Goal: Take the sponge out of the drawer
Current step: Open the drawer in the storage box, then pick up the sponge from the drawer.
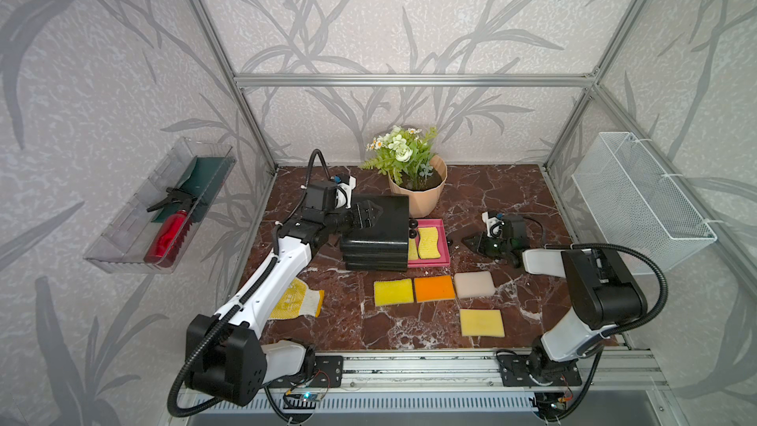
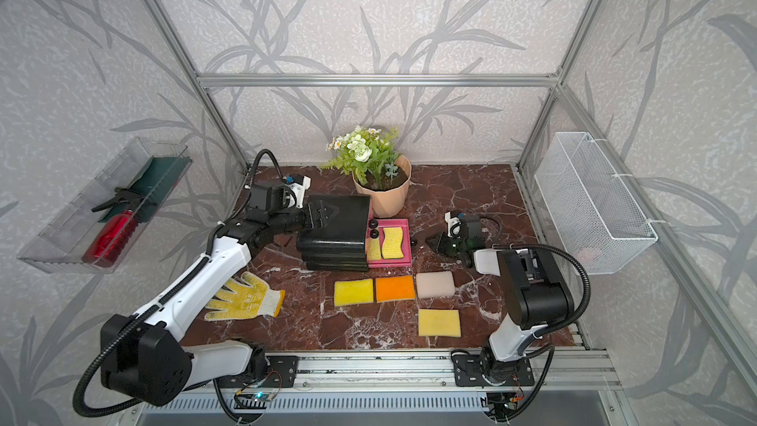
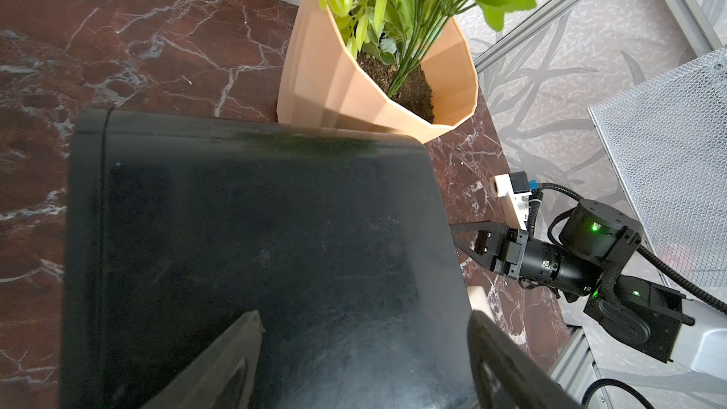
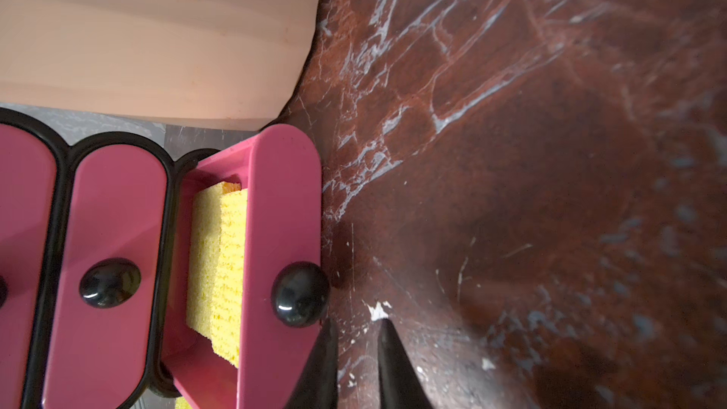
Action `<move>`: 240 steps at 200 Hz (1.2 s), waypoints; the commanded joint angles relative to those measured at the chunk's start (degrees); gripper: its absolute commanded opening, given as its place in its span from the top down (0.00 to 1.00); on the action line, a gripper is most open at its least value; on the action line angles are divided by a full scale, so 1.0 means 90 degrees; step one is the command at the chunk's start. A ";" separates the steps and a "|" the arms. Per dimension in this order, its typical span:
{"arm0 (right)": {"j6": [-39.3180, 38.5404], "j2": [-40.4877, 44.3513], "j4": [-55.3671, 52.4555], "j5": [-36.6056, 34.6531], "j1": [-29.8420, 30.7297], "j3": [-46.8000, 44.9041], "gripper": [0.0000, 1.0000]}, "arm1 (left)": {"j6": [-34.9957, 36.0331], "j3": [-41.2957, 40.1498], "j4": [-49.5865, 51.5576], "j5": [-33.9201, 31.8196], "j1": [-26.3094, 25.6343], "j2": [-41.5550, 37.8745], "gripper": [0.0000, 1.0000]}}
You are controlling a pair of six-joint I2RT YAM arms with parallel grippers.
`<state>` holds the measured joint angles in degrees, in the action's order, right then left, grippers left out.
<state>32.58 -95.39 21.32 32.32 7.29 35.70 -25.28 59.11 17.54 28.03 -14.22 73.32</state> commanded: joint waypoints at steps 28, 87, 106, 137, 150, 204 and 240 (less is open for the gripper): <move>-0.0453 0.0477 -0.0749 -0.0317 -0.0053 0.0014 0.80 | -0.0033 -0.0073 0.0665 -0.0044 -0.0034 0.0177 0.17; -0.0495 0.0635 -0.1032 -0.0357 -0.0058 0.0113 0.80 | -0.0016 -0.0065 0.0682 -0.0080 -0.0045 0.0118 0.18; -0.0487 0.0794 -0.1070 -0.0319 -0.0042 0.0107 0.71 | -0.0017 -0.0060 0.0681 -0.0068 -0.0050 0.0132 0.18; -0.0807 0.1507 -0.1557 -0.0940 0.0444 0.0253 0.51 | -0.0011 -0.0064 0.0697 -0.0097 -0.0042 0.0115 0.17; -0.1089 0.1854 -0.2042 -0.1413 0.0814 0.0507 0.48 | -0.0008 -0.0064 0.0693 -0.0109 -0.0047 0.0107 0.17; -0.1693 0.1785 -0.3275 -0.2935 0.2435 0.1615 0.40 | -0.0004 -0.0064 0.0709 -0.0126 -0.0043 0.0094 0.17; -0.1803 0.1079 -0.2994 -0.3508 0.3243 0.1859 0.37 | 0.0001 -0.0054 0.0712 -0.0117 -0.0045 0.0057 0.17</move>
<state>18.50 -81.36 -3.11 7.33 32.80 50.94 -25.26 59.11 17.54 27.90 -14.46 73.30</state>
